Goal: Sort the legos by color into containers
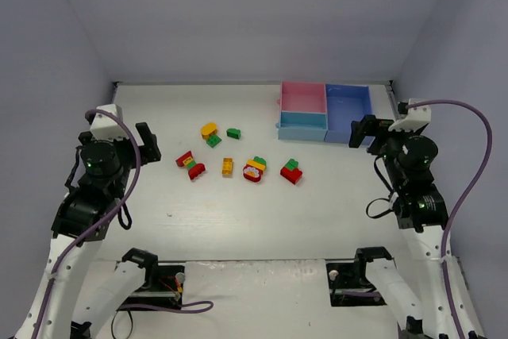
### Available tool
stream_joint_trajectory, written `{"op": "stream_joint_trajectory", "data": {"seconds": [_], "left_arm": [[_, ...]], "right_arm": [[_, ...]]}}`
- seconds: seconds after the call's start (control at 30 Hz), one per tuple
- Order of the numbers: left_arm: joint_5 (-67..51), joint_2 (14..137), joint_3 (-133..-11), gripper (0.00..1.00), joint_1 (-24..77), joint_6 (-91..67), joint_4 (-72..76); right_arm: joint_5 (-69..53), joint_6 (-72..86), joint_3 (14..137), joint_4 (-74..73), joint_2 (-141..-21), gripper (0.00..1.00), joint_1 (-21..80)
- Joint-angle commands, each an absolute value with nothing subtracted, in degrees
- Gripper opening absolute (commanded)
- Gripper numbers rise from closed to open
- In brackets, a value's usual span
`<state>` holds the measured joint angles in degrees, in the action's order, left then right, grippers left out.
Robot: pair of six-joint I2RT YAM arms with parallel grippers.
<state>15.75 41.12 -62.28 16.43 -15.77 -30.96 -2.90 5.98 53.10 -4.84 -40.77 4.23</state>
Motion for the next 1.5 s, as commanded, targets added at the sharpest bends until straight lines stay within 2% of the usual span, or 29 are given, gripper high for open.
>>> {"op": "stream_joint_trajectory", "data": {"seconds": [0.0, 0.17, 0.37, 0.43, 0.6, 0.87, 0.9, 1.17, 1.4, 1.47], "left_arm": [[16.52, 42.01, -63.54, 0.91, 16.44, -16.87, -27.60], [15.91, 42.89, -63.81, 0.91, 16.52, -18.02, -28.47], [16.43, 44.64, -64.07, 0.91, 16.52, -19.24, -30.14], [16.87, 45.44, -64.33, 0.91, 16.52, -19.86, -31.90], [17.49, 47.37, -65.13, 0.91, 16.44, -21.35, -35.85], [17.40, 46.85, -64.34, 0.91, 16.44, -23.91, -39.37], [17.58, 46.85, -64.51, 0.91, 16.35, -23.91, -40.16], [17.75, 45.79, -64.16, 0.91, 16.35, -24.08, -43.41], [18.37, 44.82, -63.28, 0.91, 16.44, -24.08, -44.65], [17.41, 44.74, -63.11, 0.91, 16.52, -24.17, -44.47]], "right_arm": [[-1.32, 6.15, 54.23, -1.67, -42.01, 1.00, 4.75], [-2.28, 6.41, 55.10, -2.02, -46.66, 1.00, 5.27], [-4.49, 13.79, 60.20, -3.95, -58.43, 0.99, 8.69], [-0.37, 16.25, 62.04, -3.78, -63.34, 0.90, 14.92], [9.12, 24.23, 66.35, -3.17, -76.07, 0.85, 27.91], [19.41, 33.56, 78.29, -3.08, -96.22, 0.86, 44.46], [20.64, 35.40, 80.22, -3.16, -101.72, 0.85, 46.65], [23.99, 37.09, 90.78, -4.13, -117.22, 0.78, 52.29], [24.26, 38.94, 96.94, -6.77, -125.15, 0.73, 53.00], [24.17, 39.11, 97.38, -7.03, -126.29, 0.68, 53.09]]}}
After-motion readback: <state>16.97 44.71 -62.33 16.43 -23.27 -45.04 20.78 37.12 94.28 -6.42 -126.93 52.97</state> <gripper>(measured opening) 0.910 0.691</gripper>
